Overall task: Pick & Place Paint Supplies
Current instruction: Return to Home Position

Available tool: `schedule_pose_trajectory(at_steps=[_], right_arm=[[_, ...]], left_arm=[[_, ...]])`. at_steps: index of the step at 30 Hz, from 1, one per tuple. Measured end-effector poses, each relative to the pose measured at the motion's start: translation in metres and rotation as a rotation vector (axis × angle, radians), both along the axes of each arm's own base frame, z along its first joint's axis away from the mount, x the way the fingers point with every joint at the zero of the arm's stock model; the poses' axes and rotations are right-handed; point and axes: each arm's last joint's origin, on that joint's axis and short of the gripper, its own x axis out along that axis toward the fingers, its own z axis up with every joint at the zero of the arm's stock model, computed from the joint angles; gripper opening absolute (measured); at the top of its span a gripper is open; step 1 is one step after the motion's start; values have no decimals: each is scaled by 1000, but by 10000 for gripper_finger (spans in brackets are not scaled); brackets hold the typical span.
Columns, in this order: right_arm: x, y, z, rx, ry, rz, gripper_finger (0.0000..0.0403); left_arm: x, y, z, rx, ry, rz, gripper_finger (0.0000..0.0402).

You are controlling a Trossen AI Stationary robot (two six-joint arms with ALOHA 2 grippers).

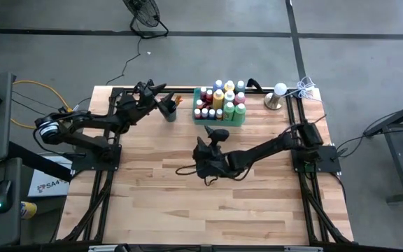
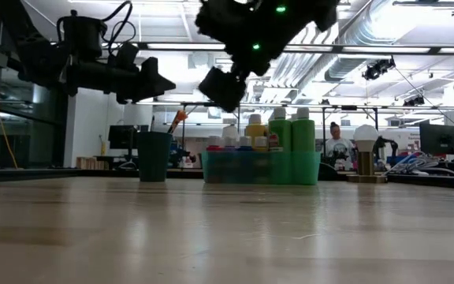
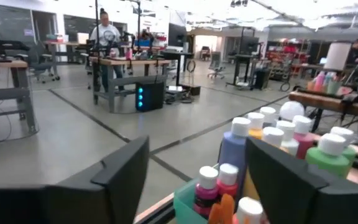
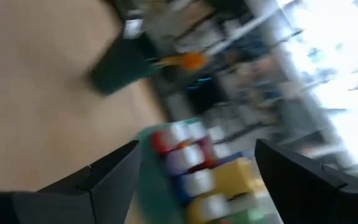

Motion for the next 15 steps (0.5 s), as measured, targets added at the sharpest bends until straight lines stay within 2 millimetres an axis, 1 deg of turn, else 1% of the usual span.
schedule_pose_trajectory(at_steps=[3, 5, 8, 10, 12, 15], right_arm=[[-16, -7, 3, 208, -2, 50, 309], [-32, -16, 8, 327, 17, 6, 309], [-60, -25, 15, 375, 12, -89, 309], [-82, -24, 18, 377, -3, -114, 309], [-102, -21, 20, 416, -74, -106, 309], [-137, -13, 15, 483, -197, -41, 309]], left_arm=[[-1, -2, 4, 13, -14, -30, 284], [-3, -4, 8, 19, -18, -59, 295], [-7, -8, 15, 12, -33, -95, 300], [-10, -12, 20, 9, -29, -113, 300], [-14, -15, 24, 4, -18, -136, 300], [-21, -21, 29, -33, -23, -164, 300]])
